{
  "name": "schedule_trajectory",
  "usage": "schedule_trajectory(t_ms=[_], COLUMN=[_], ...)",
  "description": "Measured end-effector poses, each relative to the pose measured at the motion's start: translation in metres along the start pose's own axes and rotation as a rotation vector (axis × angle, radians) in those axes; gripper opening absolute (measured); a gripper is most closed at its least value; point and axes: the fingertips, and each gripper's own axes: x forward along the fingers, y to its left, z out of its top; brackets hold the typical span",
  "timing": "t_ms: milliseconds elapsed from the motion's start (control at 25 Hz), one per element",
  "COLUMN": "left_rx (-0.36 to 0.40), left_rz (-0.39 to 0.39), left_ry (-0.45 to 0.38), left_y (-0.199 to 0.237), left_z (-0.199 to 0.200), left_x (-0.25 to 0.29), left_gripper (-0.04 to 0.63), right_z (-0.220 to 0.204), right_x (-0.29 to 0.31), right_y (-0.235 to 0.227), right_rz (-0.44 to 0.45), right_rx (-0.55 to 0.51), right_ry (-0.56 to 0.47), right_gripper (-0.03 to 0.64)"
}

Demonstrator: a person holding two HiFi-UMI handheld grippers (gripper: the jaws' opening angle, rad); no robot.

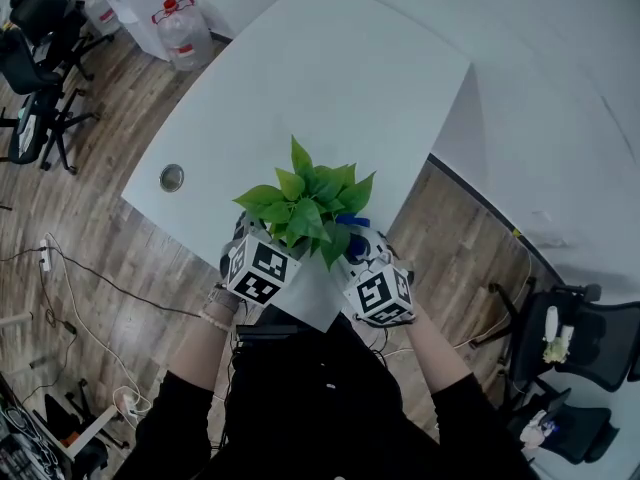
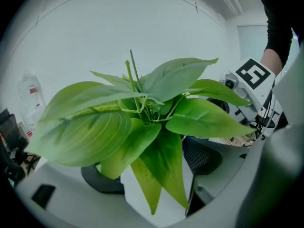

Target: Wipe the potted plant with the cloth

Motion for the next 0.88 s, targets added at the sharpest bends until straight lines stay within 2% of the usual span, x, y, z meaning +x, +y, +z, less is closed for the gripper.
schedule_trajectory(t_ms=[320,560,880], left_rx=[-0.051,-0.061,-0.068], left_rz=[0.048,0.057,0.062], left_ry=[0.023,0.023,0.025], left_y=[-0.005,-0.013,-0.014], left_z=[0.000,-0.001,-0.003], left_x=[-0.001,-0.002,-0.005], left_gripper=[0.397,0.396,0.396], right_z=[0.006,-0.002,-0.005], right_x=[-0.001,-0.005,-0.004], right_y=[0.036,0.051,0.020], right_rz=[0.013,0.036,-0.016], right_rx=[-0.010,0.029,0.092], right_ry=[0.000,-0.006,-0.007], right_gripper=[0.083,0.083,0.083])
